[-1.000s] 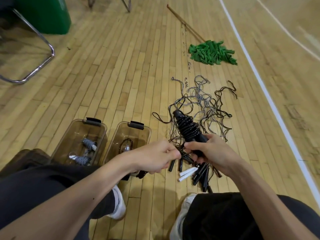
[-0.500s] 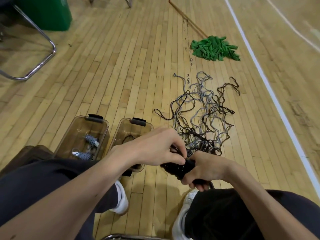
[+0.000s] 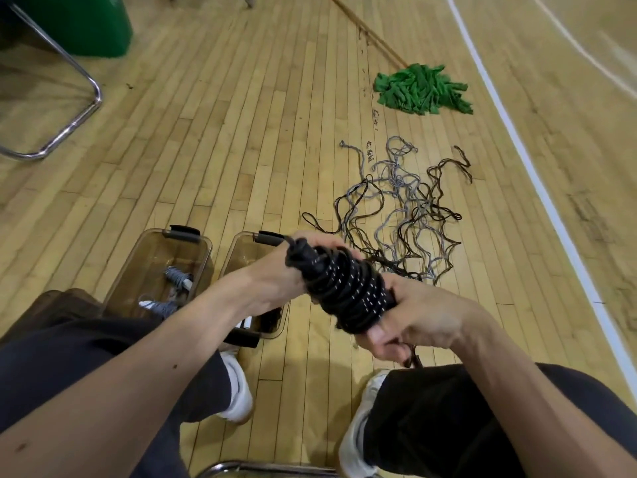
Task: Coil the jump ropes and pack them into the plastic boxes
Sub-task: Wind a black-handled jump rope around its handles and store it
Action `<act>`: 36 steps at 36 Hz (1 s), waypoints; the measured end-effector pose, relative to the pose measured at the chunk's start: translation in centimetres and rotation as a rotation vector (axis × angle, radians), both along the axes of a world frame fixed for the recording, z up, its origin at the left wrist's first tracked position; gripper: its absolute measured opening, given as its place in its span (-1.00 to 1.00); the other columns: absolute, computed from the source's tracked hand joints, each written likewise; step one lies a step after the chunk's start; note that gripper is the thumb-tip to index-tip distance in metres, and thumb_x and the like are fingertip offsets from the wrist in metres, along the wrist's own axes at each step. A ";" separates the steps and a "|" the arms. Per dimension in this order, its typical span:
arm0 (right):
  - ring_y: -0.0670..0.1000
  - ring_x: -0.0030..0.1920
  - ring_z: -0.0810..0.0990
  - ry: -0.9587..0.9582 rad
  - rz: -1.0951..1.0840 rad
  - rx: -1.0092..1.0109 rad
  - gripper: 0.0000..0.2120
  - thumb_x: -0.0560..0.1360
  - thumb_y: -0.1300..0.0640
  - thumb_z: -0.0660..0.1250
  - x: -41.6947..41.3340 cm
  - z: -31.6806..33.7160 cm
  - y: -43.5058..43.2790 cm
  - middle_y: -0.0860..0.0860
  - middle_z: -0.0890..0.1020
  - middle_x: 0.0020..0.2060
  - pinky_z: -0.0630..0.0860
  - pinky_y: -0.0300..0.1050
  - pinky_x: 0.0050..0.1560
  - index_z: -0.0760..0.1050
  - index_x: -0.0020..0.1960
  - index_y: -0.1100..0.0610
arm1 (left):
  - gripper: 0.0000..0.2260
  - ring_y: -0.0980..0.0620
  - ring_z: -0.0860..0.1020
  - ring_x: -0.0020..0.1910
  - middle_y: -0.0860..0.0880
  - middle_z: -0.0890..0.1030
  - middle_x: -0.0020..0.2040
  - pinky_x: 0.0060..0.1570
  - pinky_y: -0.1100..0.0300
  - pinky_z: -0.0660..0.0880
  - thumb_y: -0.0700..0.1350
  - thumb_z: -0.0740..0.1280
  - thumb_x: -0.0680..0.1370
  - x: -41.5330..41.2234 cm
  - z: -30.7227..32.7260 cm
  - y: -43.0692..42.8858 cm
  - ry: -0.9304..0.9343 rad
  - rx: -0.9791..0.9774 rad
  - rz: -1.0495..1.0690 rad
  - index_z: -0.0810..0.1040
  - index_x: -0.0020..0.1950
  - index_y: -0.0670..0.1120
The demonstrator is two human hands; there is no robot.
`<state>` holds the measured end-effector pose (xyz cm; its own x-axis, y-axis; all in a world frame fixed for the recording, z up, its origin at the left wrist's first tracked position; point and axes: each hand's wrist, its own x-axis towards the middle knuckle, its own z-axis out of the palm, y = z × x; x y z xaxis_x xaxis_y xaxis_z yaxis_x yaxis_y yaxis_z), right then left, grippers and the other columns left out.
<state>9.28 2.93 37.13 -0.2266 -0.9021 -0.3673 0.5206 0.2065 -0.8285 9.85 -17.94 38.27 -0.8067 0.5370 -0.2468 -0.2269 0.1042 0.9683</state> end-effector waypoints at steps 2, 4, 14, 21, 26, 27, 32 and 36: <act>-0.11 -0.45 0.55 -0.029 -0.079 -0.036 -0.22 0.35 0.05 0.61 -0.2 -0.4 -0.6 0.01 0.60 -0.36 0.46 -0.32 -0.46 0.26 0.12 0.62 | -0.81 0.14 0.43 -0.36 0.03 0.52 -0.33 -0.31 0.28 0.38 -0.18 0.31 0.59 0.3 -0.5 -0.4 -0.067 0.064 0.107 0.56 -0.22 -0.11; -0.11 -0.45 0.56 -0.046 -0.154 -0.043 -0.22 0.33 0.05 0.61 -0.3 -0.7 -1.2 0.02 0.61 -0.34 0.46 -0.33 -0.47 0.29 0.17 0.59 | -0.79 0.03 0.43 -0.28 -0.04 0.53 -0.31 -0.25 0.21 0.39 -0.22 0.32 0.60 0.4 -1.0 -0.5 -0.095 0.019 0.216 0.52 -0.25 -0.13; -0.06 -0.38 0.56 -0.143 -0.456 0.131 -0.94 0.48 0.18 0.41 -1.8 -1.5 -7.7 0.07 0.61 -0.29 0.51 -0.34 -0.44 0.59 -0.14 0.17 | -0.56 -0.12 0.60 -0.02 -0.18 0.66 0.13 0.15 -0.08 0.48 0.08 0.03 0.70 2.0 -3.9 -3.8 -0.405 0.132 0.631 0.58 0.28 -0.15; -0.04 -0.36 0.57 -0.242 -0.475 0.282 -0.72 0.60 0.01 0.36 -1.4 -6.2 -12.9 0.08 0.62 -0.28 0.55 -0.28 -0.38 0.56 0.09 0.25 | -0.38 -0.01 0.67 0.02 -0.01 0.73 -0.08 0.25 -0.05 0.50 0.47 0.16 0.48 2.4 -7.1 -7.1 -0.377 -0.296 0.512 0.65 0.16 0.01; 0.02 -0.36 0.56 -0.163 -0.415 0.476 -0.67 0.57 -0.06 0.41 -1.2 -11.8 -16.2 0.11 0.59 -0.28 0.52 -0.20 -0.37 0.56 0.00 0.24 | -0.34 -0.08 0.70 -0.07 -0.14 0.72 -0.03 -0.05 0.07 0.61 0.41 0.34 0.43 -0.4 -11.2 -9.6 -0.625 -0.420 0.478 0.60 0.22 -0.12; 0.02 -0.37 0.55 -0.158 -0.434 0.503 -0.67 0.56 -0.08 0.41 -1.3 -13.0 -16.9 0.11 0.58 -0.30 0.53 -0.18 -0.37 0.55 -0.04 0.22 | -0.35 -0.07 0.68 -0.04 -0.12 0.70 -0.01 0.01 0.05 0.60 0.40 0.34 0.42 -1.2 -12.2 -10.2 -0.624 -0.461 0.460 0.60 0.18 -0.14; -0.02 -0.45 0.52 -0.050 -0.556 0.668 -0.70 0.56 -0.06 0.42 -2.1 -18.6 -18.3 0.09 0.61 -0.32 0.51 -0.17 -0.40 0.58 -0.02 0.21 | -0.54 -0.07 0.70 -0.11 -0.15 0.71 -0.09 0.14 -0.03 0.60 0.17 0.36 0.57 -4.0 -17.6 -11.1 -0.648 -0.475 0.362 0.63 0.09 -0.25; 0.01 -0.33 0.56 -0.059 -0.622 0.761 -0.74 0.58 -0.04 0.40 -3.5 -22.9 -19.0 0.08 0.62 -0.23 0.52 -0.10 -0.27 0.58 -0.02 0.17 | -0.60 -0.18 0.57 0.11 0.00 0.66 -0.20 0.16 0.00 0.49 0.09 0.28 0.64 -6.0 -21.4 -10.7 -0.652 -0.509 0.304 0.60 0.21 -0.24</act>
<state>5.81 -16.06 14.22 -0.5437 -0.1466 -0.8264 0.7532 0.3491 -0.5575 3.86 -28.64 16.88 -0.5113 0.0214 -0.8591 -0.8065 0.3333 0.4883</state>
